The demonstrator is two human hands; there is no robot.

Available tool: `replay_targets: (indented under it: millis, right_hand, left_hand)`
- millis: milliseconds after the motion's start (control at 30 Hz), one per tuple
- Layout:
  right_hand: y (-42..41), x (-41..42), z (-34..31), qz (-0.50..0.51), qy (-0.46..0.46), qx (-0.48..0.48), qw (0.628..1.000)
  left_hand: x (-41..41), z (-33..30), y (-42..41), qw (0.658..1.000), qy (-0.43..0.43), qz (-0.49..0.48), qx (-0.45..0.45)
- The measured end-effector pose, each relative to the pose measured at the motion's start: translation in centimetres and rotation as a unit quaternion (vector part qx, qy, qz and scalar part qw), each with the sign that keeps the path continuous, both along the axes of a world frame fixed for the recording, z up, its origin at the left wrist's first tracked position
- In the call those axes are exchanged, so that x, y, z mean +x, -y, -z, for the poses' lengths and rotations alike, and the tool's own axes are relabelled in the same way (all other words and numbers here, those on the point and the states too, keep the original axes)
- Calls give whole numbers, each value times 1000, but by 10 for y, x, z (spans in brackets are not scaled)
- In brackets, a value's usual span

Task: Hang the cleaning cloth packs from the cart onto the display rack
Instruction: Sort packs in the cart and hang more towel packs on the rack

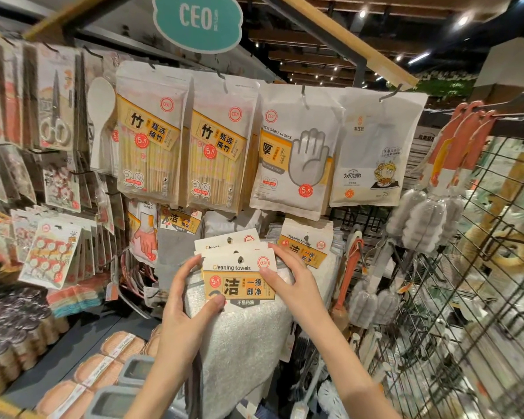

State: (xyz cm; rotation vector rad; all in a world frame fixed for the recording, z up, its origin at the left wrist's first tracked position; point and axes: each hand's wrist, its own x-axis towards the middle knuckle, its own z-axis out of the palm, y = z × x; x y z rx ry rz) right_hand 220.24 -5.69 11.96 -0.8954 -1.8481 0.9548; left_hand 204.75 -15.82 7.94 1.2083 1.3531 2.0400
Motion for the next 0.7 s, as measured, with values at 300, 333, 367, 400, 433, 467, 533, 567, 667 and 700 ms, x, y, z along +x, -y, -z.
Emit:
replay_targets:
  millis: [300, 333, 367, 400, 433, 467, 533, 567, 667, 700]
  right_hand:
    - [10, -1, 1, 26, -66, 12, 997]
    - [10, 0, 2, 33, -74, 11, 997]
    - [9, 0, 1, 38, -83, 12, 996]
    - [8, 1, 1, 40, -90, 12, 995]
    - [7, 2, 1, 41, -96, 7, 995]
    - [5, 2, 0, 40, -100, 0, 994]
    - [3, 4, -2, 34, -104, -6, 994]
    - [2, 5, -3, 32, -106, -6, 994]
    - [0, 4, -3, 32, -119, -5, 992]
    - [0, 3, -2, 36, -123, -2, 992]
  left_hand:
    - [3, 1, 0, 999, -4, -35, -17]
    - [2, 1, 0, 999, -4, -39, -19]
    - [1, 0, 0, 999, -7, -40, -22]
    - [0, 0, 0, 999, -13, -37, -25]
    - [-1, -1, -1, 999, -21, -29, -27]
    - [-2, -3, -1, 999, -28, -19, -31]
    - [-3, -6, 0, 999, -32, 2, -38]
    - [-3, -7, 0, 999, -29, 8, -40]
    - [-3, -4, -1, 999, -1, -8, -40]
    - [-2, -3, -2, 999, 8, -14, -38]
